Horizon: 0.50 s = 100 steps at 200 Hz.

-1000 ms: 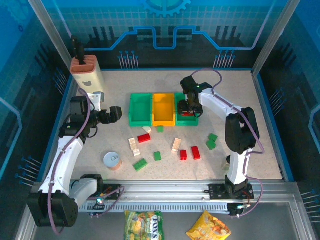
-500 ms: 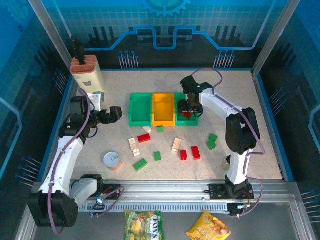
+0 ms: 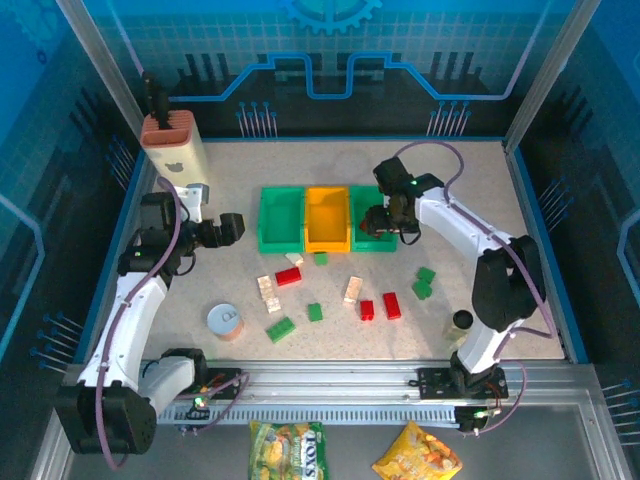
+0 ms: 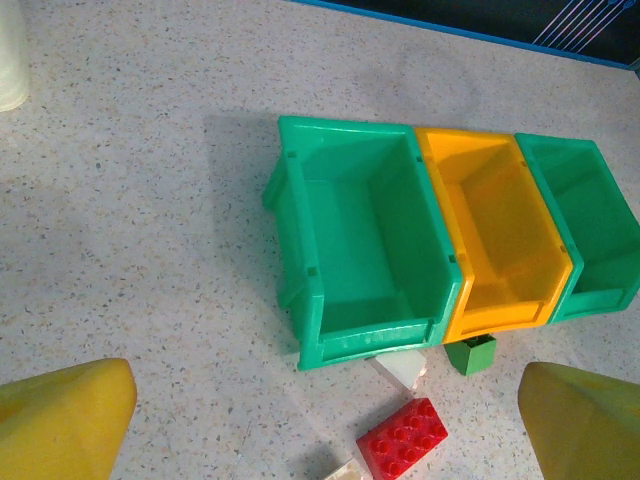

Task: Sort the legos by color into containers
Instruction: Pick up the lego from the middle-right of the table.

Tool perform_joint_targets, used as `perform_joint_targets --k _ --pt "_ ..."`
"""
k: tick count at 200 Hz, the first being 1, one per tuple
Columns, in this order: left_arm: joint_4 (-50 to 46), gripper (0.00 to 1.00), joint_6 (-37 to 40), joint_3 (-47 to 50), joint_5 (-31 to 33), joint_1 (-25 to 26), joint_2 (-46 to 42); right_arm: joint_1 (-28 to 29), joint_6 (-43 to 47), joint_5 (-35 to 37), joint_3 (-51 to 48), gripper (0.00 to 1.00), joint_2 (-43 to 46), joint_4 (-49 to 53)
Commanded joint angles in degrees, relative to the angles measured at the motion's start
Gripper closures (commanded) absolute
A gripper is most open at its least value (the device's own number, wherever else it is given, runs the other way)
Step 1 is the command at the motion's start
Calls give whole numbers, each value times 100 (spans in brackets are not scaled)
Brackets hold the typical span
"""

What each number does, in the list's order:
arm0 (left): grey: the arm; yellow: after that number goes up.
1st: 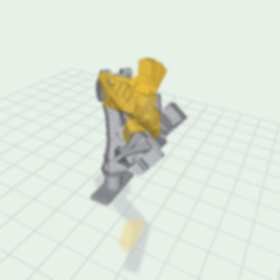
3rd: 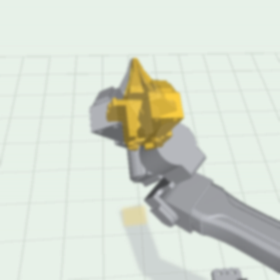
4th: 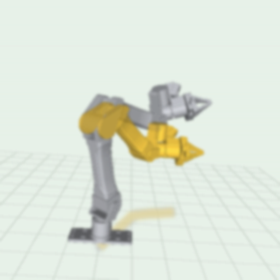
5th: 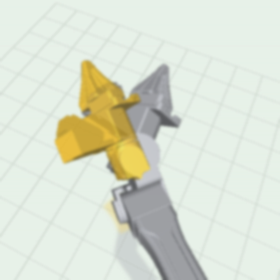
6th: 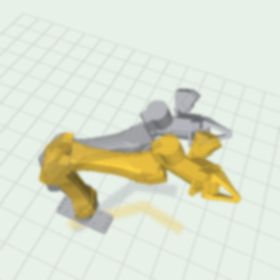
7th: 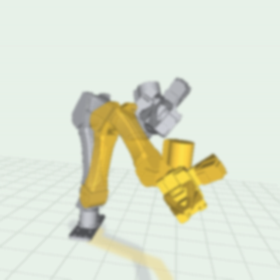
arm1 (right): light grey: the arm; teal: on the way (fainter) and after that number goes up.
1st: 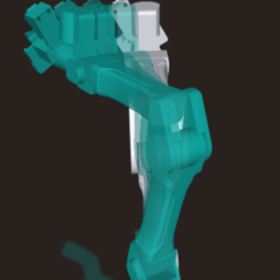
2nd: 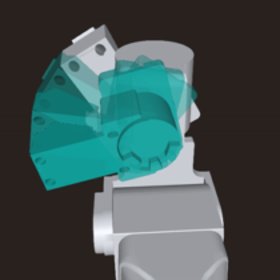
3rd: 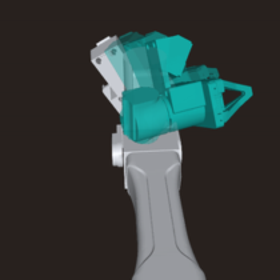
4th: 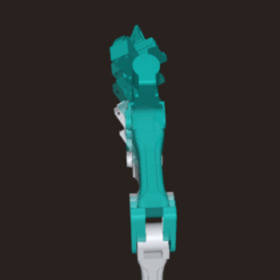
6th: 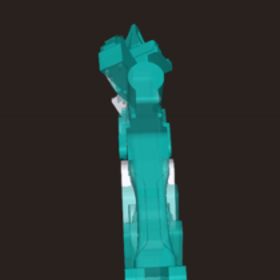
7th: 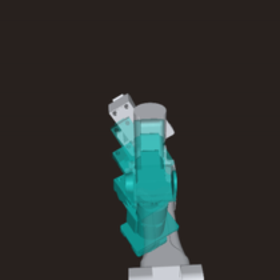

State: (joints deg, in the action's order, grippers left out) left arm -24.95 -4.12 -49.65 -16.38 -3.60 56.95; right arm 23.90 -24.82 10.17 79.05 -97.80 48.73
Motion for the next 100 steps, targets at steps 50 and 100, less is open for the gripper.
perform_joint_targets --k 50,100 --pt "111 1 18 68 -153 -65 71 -147 -808 240 -1738 25 1210 119" --pt "116 1 6 78 -155 -73 84 -158 -1750 594 -2677 25 1855 259"
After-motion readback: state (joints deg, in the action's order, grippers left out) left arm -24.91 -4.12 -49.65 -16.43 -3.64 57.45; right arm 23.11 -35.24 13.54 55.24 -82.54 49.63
